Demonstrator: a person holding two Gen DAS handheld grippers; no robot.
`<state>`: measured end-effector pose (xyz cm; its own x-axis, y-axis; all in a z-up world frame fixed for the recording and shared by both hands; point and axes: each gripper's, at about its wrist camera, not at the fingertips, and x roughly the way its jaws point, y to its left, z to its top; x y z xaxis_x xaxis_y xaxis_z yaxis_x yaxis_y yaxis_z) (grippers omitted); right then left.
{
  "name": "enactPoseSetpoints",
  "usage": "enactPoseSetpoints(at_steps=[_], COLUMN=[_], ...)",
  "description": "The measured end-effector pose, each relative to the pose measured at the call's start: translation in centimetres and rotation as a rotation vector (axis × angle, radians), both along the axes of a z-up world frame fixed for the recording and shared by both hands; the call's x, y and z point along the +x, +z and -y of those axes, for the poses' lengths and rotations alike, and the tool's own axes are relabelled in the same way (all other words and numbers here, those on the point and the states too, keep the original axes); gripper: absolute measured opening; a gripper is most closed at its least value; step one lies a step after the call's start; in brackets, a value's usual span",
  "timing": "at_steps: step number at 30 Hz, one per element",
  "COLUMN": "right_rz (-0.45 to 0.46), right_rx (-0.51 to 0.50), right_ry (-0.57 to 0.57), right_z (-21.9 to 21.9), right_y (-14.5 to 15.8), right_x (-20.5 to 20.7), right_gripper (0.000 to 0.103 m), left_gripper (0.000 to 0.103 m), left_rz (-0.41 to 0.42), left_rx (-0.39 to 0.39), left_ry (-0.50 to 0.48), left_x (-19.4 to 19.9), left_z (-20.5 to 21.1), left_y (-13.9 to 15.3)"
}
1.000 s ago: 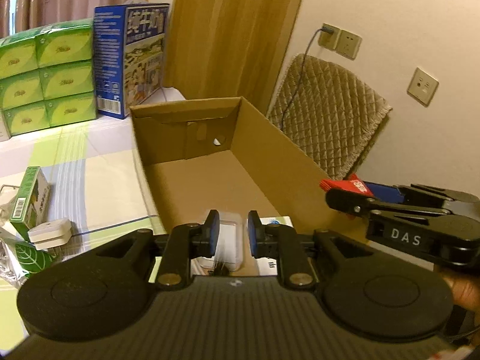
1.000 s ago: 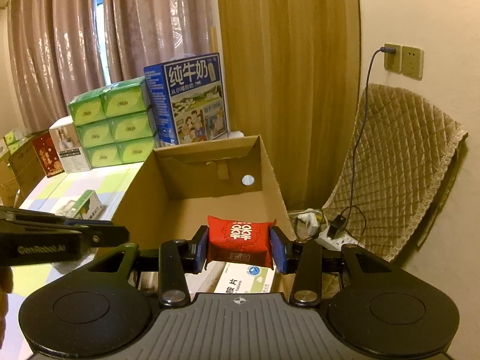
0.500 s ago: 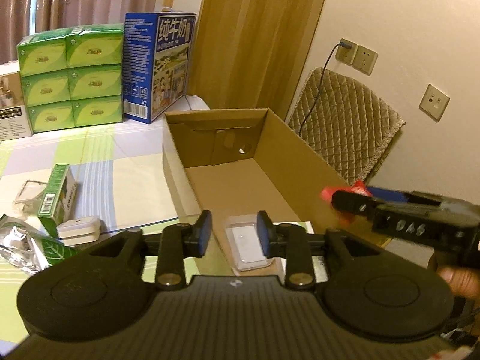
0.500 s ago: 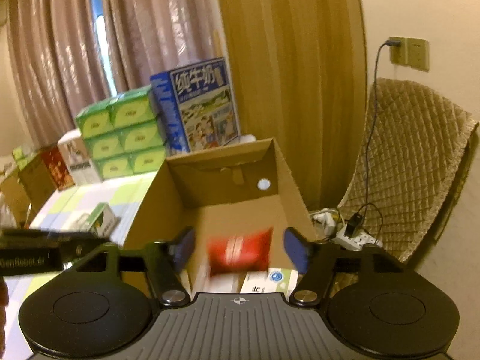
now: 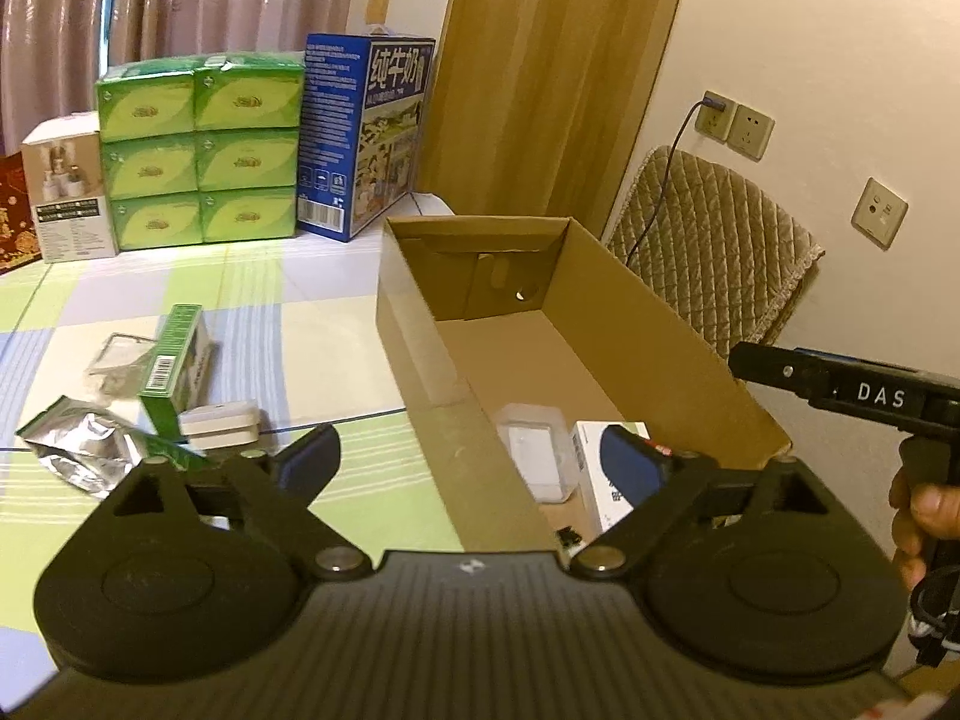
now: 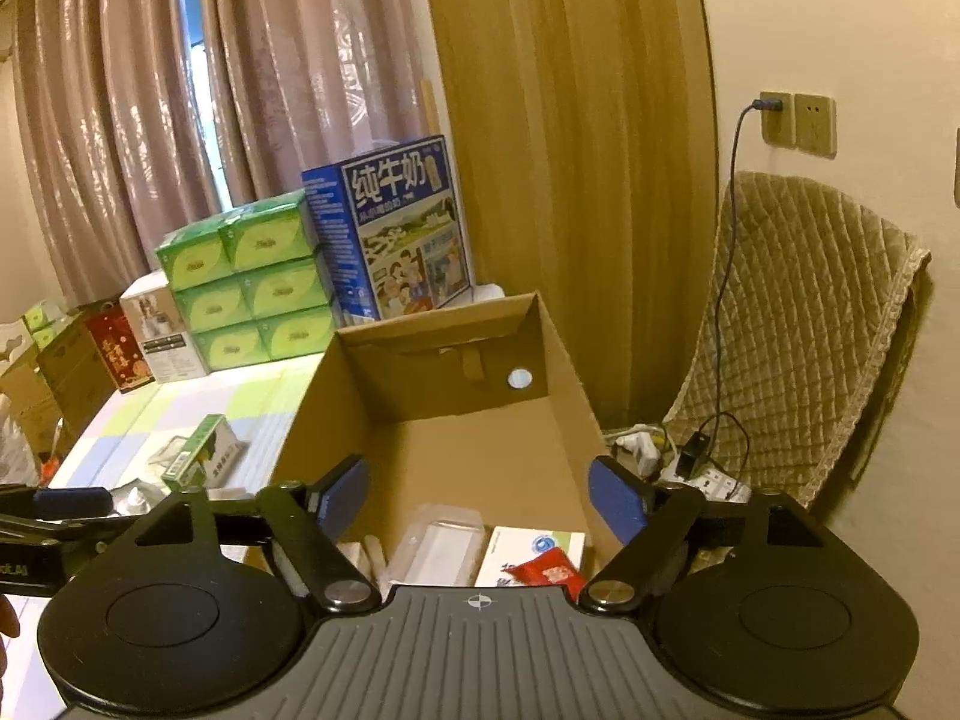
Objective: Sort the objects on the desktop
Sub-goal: 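Move both grippers back over the table toward the foil bag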
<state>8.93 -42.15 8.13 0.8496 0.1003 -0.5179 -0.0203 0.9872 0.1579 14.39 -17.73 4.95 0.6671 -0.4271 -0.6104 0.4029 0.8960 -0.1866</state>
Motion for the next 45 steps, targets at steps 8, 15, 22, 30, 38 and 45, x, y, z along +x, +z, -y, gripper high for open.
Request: enactPoseSetpoints(at_steps=[8, 15, 22, 30, 38, 45], right_rz=[0.003, 0.010, 0.012, -0.001, -0.008, -0.054], right_rx=[-0.019, -0.022, -0.028, -0.051, -0.077, -0.103], right_ry=[0.052, 0.137, 0.228, 0.321, 0.396, 0.428], right_z=[-3.7, -8.0, -12.7, -17.2, -21.1, -23.8], right_y=[0.8, 1.0, 0.7, -0.6, -2.0, -5.6], right_x=[-1.9, -3.0, -3.0, -2.2, 0.5, 4.6], right_gripper=[0.094, 0.101, 0.101, 0.101, 0.101, 0.101], left_gripper=[0.102, 0.102, 0.102, 0.102, 0.102, 0.102], left_rz=[0.009, 0.001, 0.004, -0.014, -0.036, -0.051], left_rx=[0.041, 0.084, 0.109, 0.129, 0.150, 0.173], left_ry=[0.042, 0.142, 0.225, 0.302, 0.337, 0.340], left_x=[-2.2, -4.3, -5.8, -6.0, -3.8, -0.3], left_z=[-3.1, -8.0, -13.3, -18.4, -21.6, -23.3], left_y=[0.9, 0.7, 0.3, -1.1, -3.2, -5.6])
